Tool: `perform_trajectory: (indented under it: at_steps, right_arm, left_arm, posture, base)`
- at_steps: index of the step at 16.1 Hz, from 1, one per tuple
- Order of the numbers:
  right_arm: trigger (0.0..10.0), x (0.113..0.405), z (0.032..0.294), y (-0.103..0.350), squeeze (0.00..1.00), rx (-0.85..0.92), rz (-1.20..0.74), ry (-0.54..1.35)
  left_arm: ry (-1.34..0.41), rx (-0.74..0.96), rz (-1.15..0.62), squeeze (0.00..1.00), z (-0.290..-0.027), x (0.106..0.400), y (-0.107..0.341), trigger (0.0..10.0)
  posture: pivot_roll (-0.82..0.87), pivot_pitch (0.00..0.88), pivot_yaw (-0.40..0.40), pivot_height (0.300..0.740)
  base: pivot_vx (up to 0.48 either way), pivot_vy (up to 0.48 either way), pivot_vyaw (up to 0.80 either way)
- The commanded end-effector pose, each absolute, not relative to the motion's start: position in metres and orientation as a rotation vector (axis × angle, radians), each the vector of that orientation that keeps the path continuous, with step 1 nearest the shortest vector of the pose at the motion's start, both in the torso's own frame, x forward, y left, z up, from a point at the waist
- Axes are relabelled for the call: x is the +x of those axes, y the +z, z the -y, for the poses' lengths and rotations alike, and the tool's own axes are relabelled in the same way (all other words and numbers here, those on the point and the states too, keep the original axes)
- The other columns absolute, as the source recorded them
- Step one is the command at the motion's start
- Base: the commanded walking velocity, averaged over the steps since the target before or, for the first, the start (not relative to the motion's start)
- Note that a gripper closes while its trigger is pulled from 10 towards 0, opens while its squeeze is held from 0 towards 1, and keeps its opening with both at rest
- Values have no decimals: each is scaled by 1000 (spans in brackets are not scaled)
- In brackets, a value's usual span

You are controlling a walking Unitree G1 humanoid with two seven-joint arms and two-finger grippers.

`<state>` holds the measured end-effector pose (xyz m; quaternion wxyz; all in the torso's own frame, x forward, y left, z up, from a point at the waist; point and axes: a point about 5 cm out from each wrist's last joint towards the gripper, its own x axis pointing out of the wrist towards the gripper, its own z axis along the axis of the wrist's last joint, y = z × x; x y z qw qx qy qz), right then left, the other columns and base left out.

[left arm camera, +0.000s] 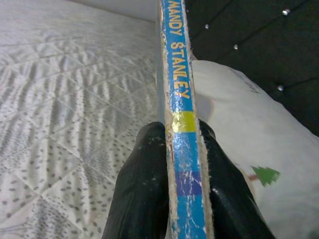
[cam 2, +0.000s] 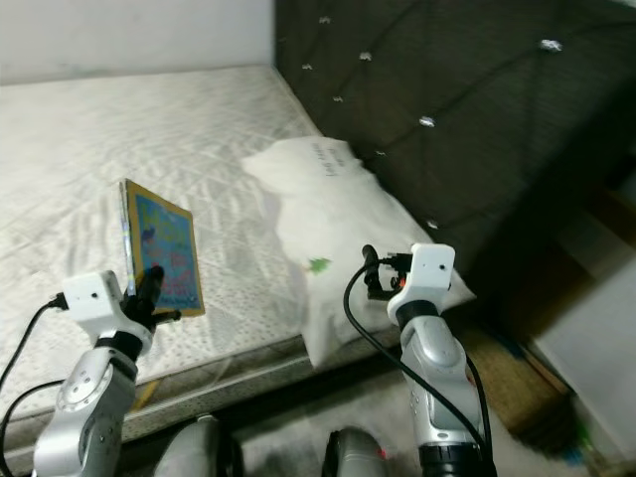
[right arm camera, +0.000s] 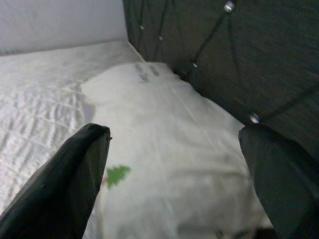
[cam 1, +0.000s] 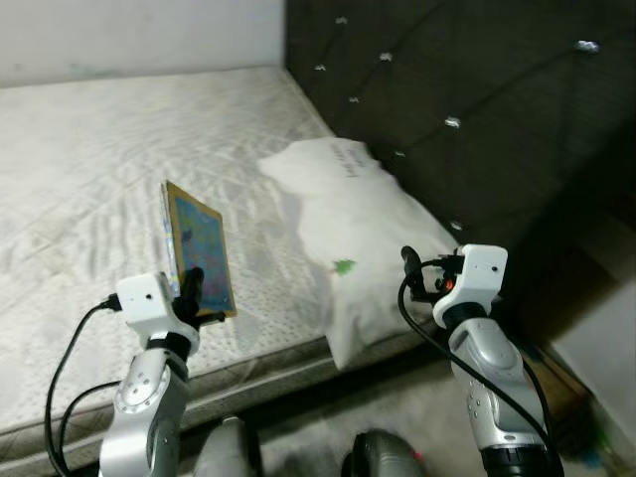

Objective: Clean up the room

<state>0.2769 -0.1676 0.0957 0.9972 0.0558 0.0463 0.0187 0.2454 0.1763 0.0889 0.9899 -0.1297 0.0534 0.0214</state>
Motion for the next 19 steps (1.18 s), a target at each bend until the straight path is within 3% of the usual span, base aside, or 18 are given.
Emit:
perform_trajectory:
  at_steps: [1, 19]
  right_arm:
    - [10000, 280, 168, 99, 0, 105, -90, 46]
    - [10000, 279, 165, 97, 0, 91, -103, 80]
  left_arm:
    - [31, -263, -75, 0, -175, 247, 96, 10000]
    - [34, -279, -75, 0, -178, 245, 95, 10000]
  posture:
    - [-10, 62, -42, 667]
    - [-9, 71, -53, 667]
  base:
    - [0, 0, 0]
    - [27, 0, 0]
